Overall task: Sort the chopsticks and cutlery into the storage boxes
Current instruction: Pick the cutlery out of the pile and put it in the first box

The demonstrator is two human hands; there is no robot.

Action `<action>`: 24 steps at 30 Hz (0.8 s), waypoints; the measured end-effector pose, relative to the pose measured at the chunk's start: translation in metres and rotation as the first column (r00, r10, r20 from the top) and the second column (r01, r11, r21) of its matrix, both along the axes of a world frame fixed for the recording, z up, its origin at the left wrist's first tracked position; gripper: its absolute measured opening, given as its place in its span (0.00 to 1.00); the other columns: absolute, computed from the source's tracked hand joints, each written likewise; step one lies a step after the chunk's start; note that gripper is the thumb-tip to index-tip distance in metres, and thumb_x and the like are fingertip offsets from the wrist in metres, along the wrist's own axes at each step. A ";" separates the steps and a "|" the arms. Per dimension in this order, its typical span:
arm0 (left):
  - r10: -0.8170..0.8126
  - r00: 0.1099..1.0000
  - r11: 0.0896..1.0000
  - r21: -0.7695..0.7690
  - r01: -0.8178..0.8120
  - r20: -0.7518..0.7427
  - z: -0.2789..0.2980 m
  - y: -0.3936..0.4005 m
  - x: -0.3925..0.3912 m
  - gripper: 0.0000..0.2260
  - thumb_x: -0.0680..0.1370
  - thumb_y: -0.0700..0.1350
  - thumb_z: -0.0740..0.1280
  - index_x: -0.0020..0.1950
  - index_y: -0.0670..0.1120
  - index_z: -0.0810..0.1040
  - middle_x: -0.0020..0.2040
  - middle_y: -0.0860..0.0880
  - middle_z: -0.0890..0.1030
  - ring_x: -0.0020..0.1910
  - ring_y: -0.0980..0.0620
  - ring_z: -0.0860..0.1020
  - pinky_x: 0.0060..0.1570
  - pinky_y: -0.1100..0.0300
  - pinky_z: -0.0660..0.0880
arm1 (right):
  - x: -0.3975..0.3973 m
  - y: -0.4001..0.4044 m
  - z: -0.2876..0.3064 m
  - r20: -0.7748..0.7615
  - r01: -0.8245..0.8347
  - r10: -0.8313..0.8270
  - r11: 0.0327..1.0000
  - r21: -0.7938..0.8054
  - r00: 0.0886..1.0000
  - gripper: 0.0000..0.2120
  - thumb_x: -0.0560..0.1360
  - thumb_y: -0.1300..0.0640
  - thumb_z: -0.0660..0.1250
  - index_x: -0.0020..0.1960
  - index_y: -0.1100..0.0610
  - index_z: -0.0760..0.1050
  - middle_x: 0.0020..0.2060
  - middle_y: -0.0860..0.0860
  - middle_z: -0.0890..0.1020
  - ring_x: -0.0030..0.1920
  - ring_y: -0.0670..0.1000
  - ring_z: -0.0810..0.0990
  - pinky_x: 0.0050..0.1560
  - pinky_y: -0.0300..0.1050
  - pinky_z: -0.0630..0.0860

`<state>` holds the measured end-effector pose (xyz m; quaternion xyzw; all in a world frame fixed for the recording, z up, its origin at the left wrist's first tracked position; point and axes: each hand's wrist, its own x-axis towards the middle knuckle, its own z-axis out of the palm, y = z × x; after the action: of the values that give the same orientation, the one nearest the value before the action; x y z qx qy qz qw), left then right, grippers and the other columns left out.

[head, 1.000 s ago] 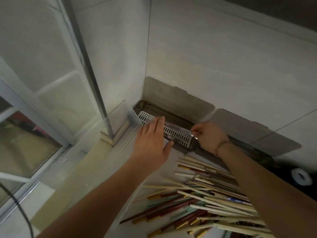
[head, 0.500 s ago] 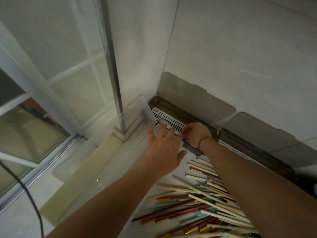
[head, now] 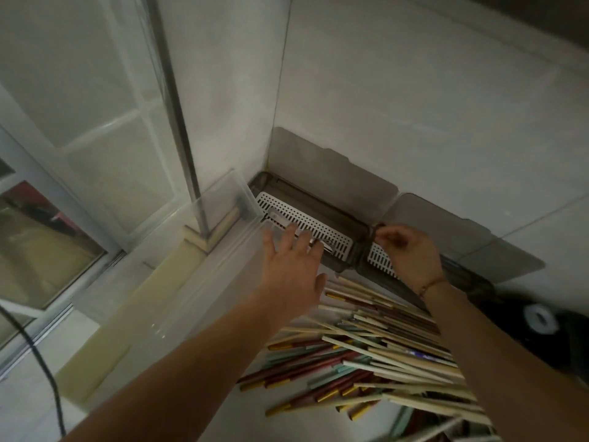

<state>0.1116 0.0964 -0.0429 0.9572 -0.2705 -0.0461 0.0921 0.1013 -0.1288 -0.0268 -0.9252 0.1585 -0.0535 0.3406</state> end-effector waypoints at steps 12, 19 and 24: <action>-0.673 0.739 0.736 -0.072 0.674 0.029 -0.046 -0.051 -0.144 0.13 0.76 0.53 0.62 0.58 0.52 0.77 0.64 0.50 0.73 0.67 0.46 0.65 0.67 0.38 0.62 | -0.254 -0.058 -0.029 -0.243 0.295 -0.326 0.942 -0.158 0.914 0.08 0.74 0.56 0.69 0.45 0.43 0.76 0.41 0.49 0.82 0.42 0.51 0.80 0.46 0.43 0.73; -0.791 0.612 0.612 -0.001 0.791 0.002 -0.047 -0.066 -0.178 0.17 0.80 0.55 0.59 0.67 0.52 0.72 0.74 0.46 0.64 0.73 0.43 0.56 0.73 0.35 0.46 | -0.292 -0.034 -0.052 -0.240 0.199 -0.357 0.841 -0.503 0.903 0.06 0.62 0.51 0.78 0.35 0.46 0.80 0.46 0.48 0.80 0.50 0.57 0.76 0.46 0.48 0.76; -0.821 0.565 0.557 0.099 0.825 -0.086 -0.046 -0.070 -0.185 0.23 0.80 0.57 0.59 0.74 0.53 0.63 0.78 0.44 0.56 0.77 0.42 0.49 0.69 0.33 0.32 | -0.291 -0.020 -0.050 -0.301 0.219 -0.447 0.794 -0.568 0.842 0.14 0.74 0.37 0.60 0.51 0.41 0.79 0.61 0.44 0.71 0.64 0.52 0.65 0.58 0.47 0.70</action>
<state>-0.0738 0.0261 -0.0888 0.7236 -0.6805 -0.1154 0.0026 -0.1900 -0.1489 -0.0765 -0.9267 0.3722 0.0462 0.0247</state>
